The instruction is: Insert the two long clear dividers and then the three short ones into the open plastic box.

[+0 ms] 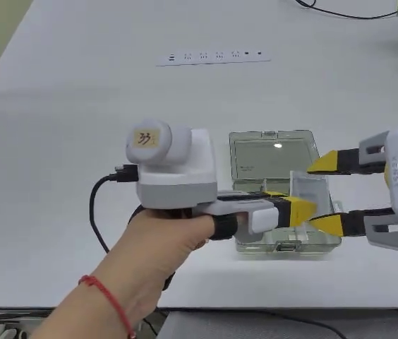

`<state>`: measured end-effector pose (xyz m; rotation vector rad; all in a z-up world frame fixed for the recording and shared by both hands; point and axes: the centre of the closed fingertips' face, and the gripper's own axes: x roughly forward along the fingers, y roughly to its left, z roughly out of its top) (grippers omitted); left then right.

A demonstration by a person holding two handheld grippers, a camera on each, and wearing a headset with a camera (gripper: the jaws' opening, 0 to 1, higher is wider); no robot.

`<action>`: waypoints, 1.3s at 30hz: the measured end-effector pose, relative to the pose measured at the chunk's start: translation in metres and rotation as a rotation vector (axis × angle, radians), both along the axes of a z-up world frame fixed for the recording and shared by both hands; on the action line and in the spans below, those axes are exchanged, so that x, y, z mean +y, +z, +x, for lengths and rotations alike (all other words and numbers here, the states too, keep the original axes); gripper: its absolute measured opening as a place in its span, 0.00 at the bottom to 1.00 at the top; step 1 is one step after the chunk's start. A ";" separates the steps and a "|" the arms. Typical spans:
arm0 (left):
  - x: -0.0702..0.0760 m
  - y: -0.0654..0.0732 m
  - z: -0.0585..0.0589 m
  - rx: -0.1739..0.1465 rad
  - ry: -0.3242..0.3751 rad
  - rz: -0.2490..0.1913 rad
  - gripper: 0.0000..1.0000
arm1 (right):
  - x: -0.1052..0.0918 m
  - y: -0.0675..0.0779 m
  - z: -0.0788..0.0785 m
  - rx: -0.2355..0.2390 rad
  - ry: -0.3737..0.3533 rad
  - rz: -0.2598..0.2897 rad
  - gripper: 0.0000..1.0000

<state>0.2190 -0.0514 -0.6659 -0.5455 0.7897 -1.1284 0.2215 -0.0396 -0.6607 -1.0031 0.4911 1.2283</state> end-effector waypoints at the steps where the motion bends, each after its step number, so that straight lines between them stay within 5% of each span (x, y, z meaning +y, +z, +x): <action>1: 0.000 0.000 0.000 0.003 0.001 -0.003 0.01 | 0.000 0.000 0.000 -0.001 0.001 -0.001 0.33; 12: -0.002 0.003 -0.003 0.044 0.024 -0.043 0.00 | 0.001 0.002 -0.003 -0.037 0.033 -0.027 0.33; 26: 0.001 0.005 -0.002 0.043 0.072 -0.074 0.00 | 0.002 0.013 0.002 -0.054 0.020 -0.006 0.35; 30: 0.004 0.007 -0.001 -0.046 0.048 -0.050 0.00 | 0.002 0.028 0.005 0.056 -0.036 0.122 0.34; 31: 0.005 0.007 -0.002 -0.091 0.022 -0.039 0.00 | 0.002 0.031 0.006 0.082 -0.050 0.149 0.34; 32: 0.005 0.008 -0.004 -0.129 0.000 -0.028 0.00 | 0.001 0.035 0.007 0.142 -0.062 0.201 0.32; 33: 0.005 0.011 -0.008 -0.200 -0.041 -0.022 0.00 | 0.001 0.039 0.007 0.194 -0.079 0.246 0.31; 35: 0.005 0.015 -0.016 -0.250 -0.096 -0.020 0.00 | 0.005 0.053 0.008 0.353 -0.139 0.386 0.25; 37: 0.005 0.017 -0.023 -0.295 -0.146 -0.012 0.00 | 0.006 0.059 0.002 0.475 -0.130 0.436 0.20; 39: 0.006 0.017 -0.025 -0.342 -0.177 -0.001 0.00 | 0.005 0.063 -0.003 0.532 -0.078 0.445 0.16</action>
